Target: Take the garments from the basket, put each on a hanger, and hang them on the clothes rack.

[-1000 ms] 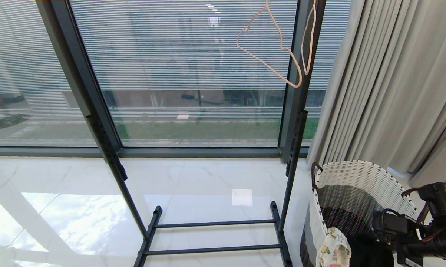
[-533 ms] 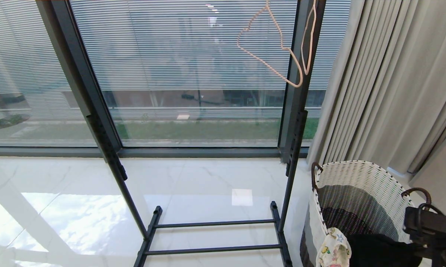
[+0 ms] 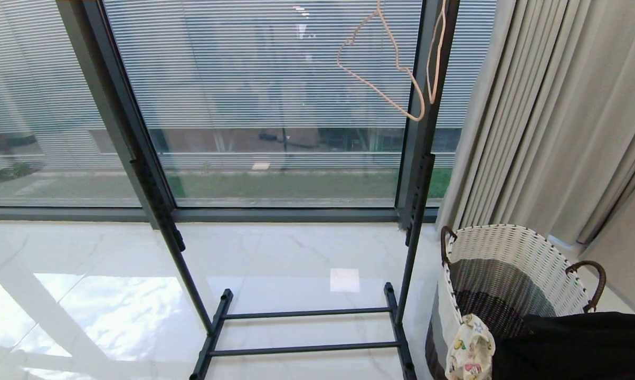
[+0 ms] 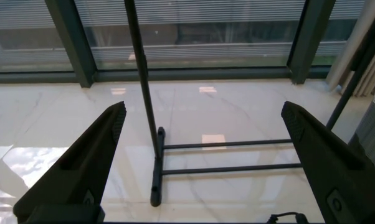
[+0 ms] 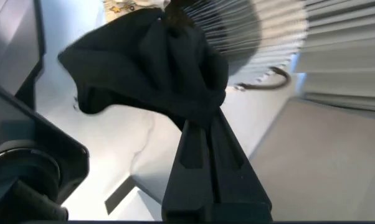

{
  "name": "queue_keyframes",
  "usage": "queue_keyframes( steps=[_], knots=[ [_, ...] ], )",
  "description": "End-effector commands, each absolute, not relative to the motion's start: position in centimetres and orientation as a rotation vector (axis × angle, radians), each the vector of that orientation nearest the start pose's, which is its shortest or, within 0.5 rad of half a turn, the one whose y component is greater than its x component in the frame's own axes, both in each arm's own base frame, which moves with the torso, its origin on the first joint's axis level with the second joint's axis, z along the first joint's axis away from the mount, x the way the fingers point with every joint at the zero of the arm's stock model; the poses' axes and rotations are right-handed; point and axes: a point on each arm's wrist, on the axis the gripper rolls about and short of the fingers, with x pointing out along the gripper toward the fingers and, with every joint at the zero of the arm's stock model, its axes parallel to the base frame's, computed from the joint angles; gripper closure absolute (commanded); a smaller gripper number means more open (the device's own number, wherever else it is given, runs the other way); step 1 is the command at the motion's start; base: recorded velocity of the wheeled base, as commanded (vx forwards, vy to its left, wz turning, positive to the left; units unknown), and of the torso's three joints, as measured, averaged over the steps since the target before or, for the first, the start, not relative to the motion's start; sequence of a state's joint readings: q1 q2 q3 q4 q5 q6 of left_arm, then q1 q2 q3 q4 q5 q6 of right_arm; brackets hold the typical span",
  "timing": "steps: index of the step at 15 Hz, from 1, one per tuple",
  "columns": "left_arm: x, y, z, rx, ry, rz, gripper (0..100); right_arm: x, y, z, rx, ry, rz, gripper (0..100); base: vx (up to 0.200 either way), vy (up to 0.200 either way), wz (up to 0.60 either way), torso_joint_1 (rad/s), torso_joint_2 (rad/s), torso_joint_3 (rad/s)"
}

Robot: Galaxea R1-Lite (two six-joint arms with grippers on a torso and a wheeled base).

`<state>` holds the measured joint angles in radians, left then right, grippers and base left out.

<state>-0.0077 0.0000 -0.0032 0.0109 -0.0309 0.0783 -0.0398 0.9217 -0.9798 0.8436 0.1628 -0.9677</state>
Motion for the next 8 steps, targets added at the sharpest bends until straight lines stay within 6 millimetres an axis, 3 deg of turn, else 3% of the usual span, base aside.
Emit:
queue_keyframes(
  steps=[1, 5, 8],
  knots=[
    [-2.3, -0.1, 7.5, 0.078, 0.006, -0.039, 0, 4.9, 0.2, 26.8, -0.857, 0.573, 0.439, 100, -0.200, 0.000, 0.00, 0.002, 0.00, 0.002],
    [-2.3, -0.1, 7.5, 0.080, 0.006, -0.039, 0, 5.4, 0.3, 28.0, -0.866, 0.539, 0.447, 100, -0.200, 0.000, 0.00, -0.001, 0.01, 0.002],
    [-2.3, -0.1, 7.5, 0.107, 0.007, -0.045, 0, 6.2, 0.6, 28.7, -0.862, 0.512, 0.495, 100, 0.000, 0.000, 0.00, 0.000, 0.00, 0.000]
  ],
)
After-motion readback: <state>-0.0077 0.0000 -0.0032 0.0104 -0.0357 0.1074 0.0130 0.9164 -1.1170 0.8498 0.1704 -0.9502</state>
